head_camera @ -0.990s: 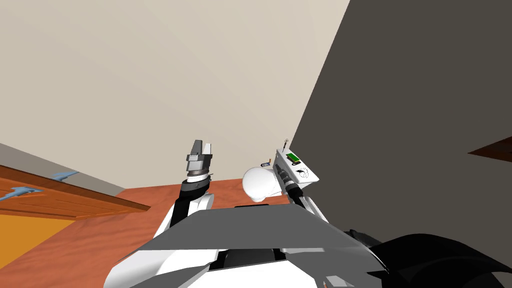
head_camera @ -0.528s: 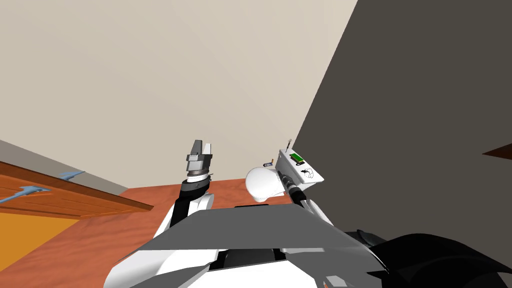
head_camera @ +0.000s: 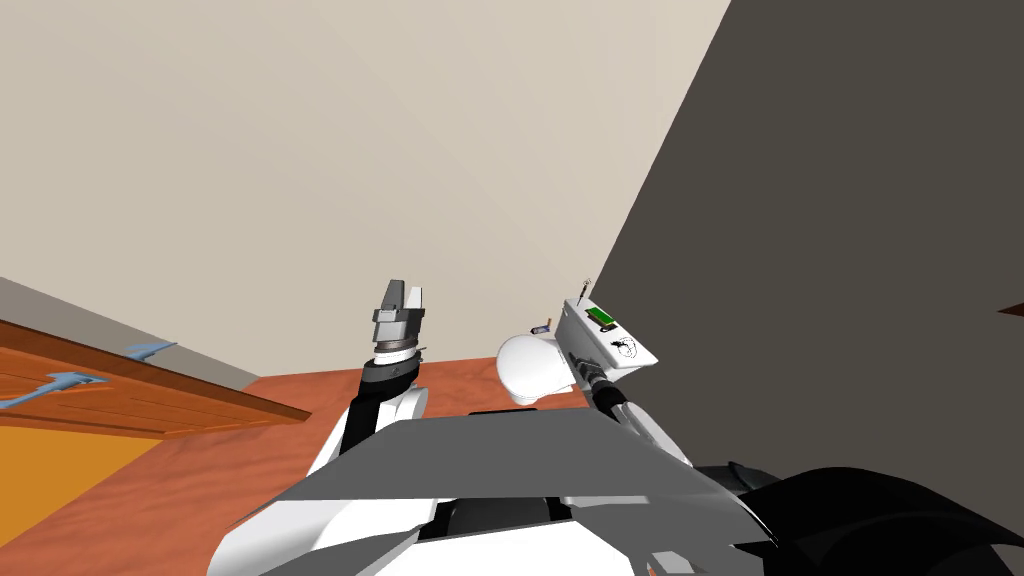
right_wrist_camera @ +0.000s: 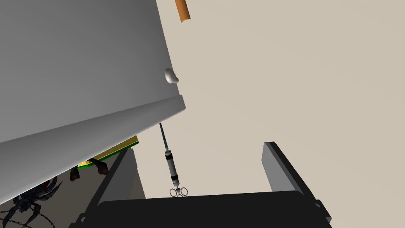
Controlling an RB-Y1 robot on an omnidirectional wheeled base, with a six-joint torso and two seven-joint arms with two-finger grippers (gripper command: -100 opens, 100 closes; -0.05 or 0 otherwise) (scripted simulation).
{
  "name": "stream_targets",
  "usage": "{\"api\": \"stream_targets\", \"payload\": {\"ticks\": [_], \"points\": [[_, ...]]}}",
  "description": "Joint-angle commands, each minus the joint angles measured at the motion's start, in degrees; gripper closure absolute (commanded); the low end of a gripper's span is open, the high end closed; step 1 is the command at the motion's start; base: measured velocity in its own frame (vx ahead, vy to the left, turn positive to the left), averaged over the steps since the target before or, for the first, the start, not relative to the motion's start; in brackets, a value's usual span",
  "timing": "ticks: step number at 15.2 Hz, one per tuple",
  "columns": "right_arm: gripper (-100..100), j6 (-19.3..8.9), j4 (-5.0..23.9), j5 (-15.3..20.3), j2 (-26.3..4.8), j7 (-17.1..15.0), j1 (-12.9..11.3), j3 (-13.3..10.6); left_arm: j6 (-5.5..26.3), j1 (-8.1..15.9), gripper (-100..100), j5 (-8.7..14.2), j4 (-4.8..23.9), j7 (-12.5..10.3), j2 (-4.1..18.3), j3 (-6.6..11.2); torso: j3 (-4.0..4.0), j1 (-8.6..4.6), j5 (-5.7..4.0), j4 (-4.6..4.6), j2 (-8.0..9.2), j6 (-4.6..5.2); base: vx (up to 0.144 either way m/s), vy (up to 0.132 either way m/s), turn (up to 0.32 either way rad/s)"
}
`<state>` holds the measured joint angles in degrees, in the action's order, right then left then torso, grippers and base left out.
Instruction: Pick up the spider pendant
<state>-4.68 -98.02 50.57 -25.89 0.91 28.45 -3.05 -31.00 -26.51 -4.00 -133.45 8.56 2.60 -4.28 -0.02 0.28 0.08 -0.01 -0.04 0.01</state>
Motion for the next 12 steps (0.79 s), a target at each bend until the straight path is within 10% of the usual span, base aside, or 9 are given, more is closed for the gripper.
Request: {"api": "stream_targets", "payload": {"ticks": [1, 12], "points": [[-100, -1.9, 1.0, 1.6, -1.6, 0.2, 0.2, 0.1, 0.0, 0.0, 0, 0.0, 0.0, 0.0, 0.0, 0.0, 0.0, 0.0, 0.0, 0.0, 0.0, 0.0, 0.014, 0.069, -0.001], [-100, -12.0, 8.2, 11.8, -12.7, 1.6, 0.8, 2.7, 0.0, 0.0, 0, 0.0, 0.0, 0.0, 0.0, 0.0, -0.04, -0.12, -0.03, -0.01, -0.08, -0.01, 0.025, 0.054, 0.001]]}}
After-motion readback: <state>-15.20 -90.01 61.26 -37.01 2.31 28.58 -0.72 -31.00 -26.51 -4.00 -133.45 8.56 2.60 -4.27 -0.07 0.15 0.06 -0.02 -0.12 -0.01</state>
